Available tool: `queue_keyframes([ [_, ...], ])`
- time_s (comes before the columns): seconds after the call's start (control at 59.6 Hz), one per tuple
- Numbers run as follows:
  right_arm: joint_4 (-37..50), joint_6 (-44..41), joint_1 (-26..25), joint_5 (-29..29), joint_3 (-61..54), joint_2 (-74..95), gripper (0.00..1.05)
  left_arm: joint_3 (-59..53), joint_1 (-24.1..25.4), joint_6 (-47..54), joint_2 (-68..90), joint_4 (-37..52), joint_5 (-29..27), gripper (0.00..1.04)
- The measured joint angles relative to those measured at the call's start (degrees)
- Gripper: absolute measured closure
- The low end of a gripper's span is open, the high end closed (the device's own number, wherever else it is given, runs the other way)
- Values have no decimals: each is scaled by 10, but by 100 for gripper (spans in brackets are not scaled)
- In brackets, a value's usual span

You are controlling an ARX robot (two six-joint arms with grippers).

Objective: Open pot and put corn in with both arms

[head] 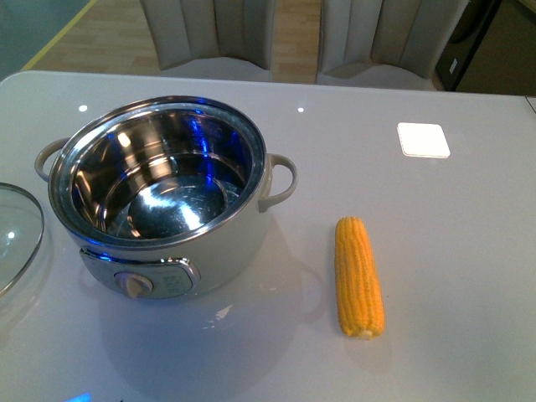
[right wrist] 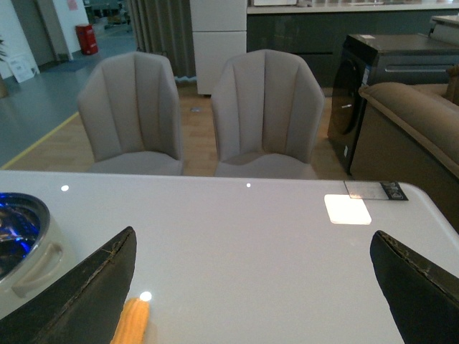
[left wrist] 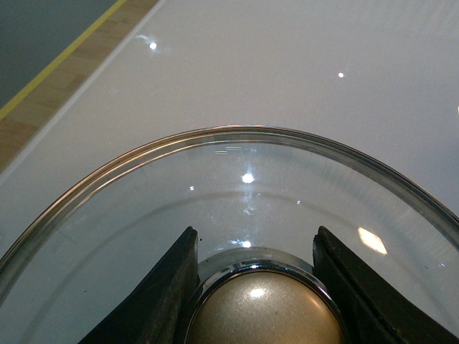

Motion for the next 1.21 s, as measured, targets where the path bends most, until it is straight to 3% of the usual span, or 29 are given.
queue_keyframes([
  [0.453, 0, 0, 0, 0, 0, 0, 9, 21, 2, 1, 39, 15, 4, 63],
  [0.688, 0, 0, 0, 0, 0, 0, 9, 24, 4, 9, 39, 15, -1, 27],
  [0.788, 0, 0, 0, 0, 0, 0, 9, 24, 3, 9, 36, 9, -1, 6],
  [1.208, 0, 0, 0, 0, 0, 0, 9, 19, -7, 1, -121, -93, -12, 7],
])
